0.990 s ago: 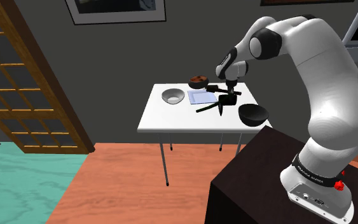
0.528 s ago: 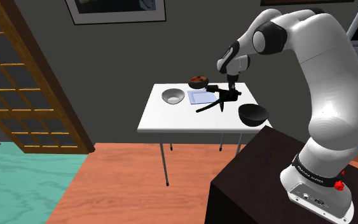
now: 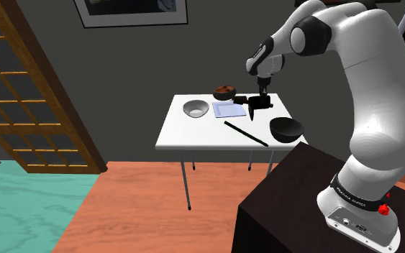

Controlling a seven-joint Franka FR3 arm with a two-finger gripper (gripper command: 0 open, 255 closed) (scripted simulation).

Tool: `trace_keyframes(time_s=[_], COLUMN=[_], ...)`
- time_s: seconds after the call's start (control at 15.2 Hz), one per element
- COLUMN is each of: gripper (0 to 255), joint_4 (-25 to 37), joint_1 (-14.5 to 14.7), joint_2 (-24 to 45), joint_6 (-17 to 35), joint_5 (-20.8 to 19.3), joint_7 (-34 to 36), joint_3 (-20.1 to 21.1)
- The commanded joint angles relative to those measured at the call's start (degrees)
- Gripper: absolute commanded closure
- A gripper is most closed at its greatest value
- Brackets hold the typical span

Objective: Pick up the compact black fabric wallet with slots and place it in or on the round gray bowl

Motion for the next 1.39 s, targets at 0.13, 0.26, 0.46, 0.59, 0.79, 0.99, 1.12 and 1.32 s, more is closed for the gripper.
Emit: trace_keyframes(time_s=[0.13, 0.26, 0.46, 0.59, 0.79, 0.99, 1.12, 1.32], gripper=[255, 255, 255, 255, 255, 255, 255, 255], joint_4=[-0.03, 0.08, 0.35, 0.6, 0.96, -7.52, -12.62, -19.61], joint_1=[0.4, 0.59, 0.85, 1.01, 1.19, 1.53, 1.63, 1.61], joint_2=[-2.0, -2.94, -4.3, -5.17, -6.18, -11.93, -15.58, -20.88], joint_6=[-1.92, -2.96, -4.55, -5.64, -6.97, -4.01, -2.34, -0.23], joint_5=[-0.64, -0.97, -1.46, -1.77, -2.15, -3.41, -4.44, -6.32], joint_7=[0.23, 0.35, 0.53, 0.65, 0.8, -0.79, -1.75, -3.04], joint_3=[-0.57, -0.84, -1.22, -1.46, -1.74, -3.14, -4.16, -5.82])
